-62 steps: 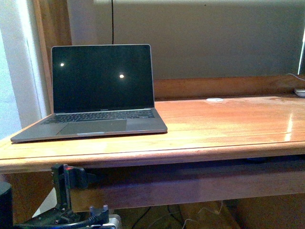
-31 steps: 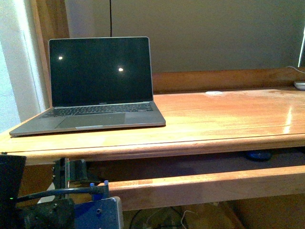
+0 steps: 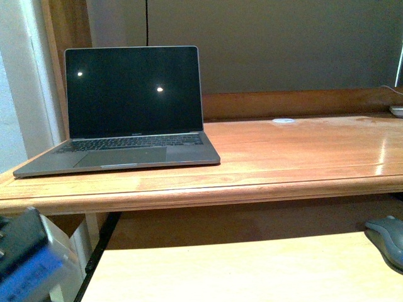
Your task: Place mouse
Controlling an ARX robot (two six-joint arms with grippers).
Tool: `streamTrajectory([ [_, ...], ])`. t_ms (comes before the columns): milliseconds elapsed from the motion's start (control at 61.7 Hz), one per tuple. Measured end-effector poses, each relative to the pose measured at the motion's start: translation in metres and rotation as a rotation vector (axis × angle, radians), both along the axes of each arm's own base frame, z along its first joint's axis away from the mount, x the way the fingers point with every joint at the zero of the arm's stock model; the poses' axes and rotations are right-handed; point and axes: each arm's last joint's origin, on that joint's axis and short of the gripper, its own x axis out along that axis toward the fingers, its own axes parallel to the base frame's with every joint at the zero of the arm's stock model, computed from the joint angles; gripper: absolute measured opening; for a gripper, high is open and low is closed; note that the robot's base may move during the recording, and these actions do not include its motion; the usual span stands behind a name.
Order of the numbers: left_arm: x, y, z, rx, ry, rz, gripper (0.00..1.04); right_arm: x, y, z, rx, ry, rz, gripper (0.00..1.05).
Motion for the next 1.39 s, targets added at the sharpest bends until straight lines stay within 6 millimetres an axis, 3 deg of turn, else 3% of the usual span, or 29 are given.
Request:
streamTrajectory([
  [162,-0.016,0.008,0.041,-0.221,0.034,0.149,0.97,0.0,0.0,0.0,0.0,0.0,-0.001,0.97],
  [211,-0.02,0.01,0.048,-0.232,-0.027,0.223,0.95,0.0,0.0,0.0,0.0,0.0,0.0,0.97],
  [292,-0.029,0.014,0.051,-0.214,-0.334,0.548,0.81,0.0,0.0,0.0,0.0,0.0,0.001,0.97],
  [421,-0.042,0.033,0.044,-0.198,-0.497,0.9,0.6,0.0,-0.001,-0.001,0.094,0.152,-0.152,0.97],
  [502,-0.049,0.039,0.039,-0.197,-0.504,0.92,0.48,0.003,-0.003,0.008,0.137,0.204,-0.22,0.97],
  [600,-0.058,0.046,0.031,-0.192,-0.497,0.919,0.28,0.017,-0.001,0.034,0.152,0.131,-0.183,0.97],
  [665,-0.062,0.049,0.029,-0.194,-0.5,0.919,0.18,0.037,0.002,0.056,0.148,0.099,-0.156,0.97],
  [762,-0.068,0.053,0.026,-0.195,-0.501,0.921,0.02,0.068,0.013,0.069,0.106,0.134,-0.113,0.97],
  [924,-0.078,0.059,0.021,-0.198,-0.5,0.918,0.03,0.123,0.036,0.071,-0.002,0.277,-0.068,0.97],
  [1086,-0.085,0.07,0.017,-0.196,-0.502,0.932,0.03,0.162,0.043,0.069,-0.088,0.357,-0.135,0.97],
  [1394,-0.094,0.07,0.008,-0.2,-0.506,0.925,0.03,0.193,0.037,0.037,-0.184,0.486,-0.197,0.97],
])
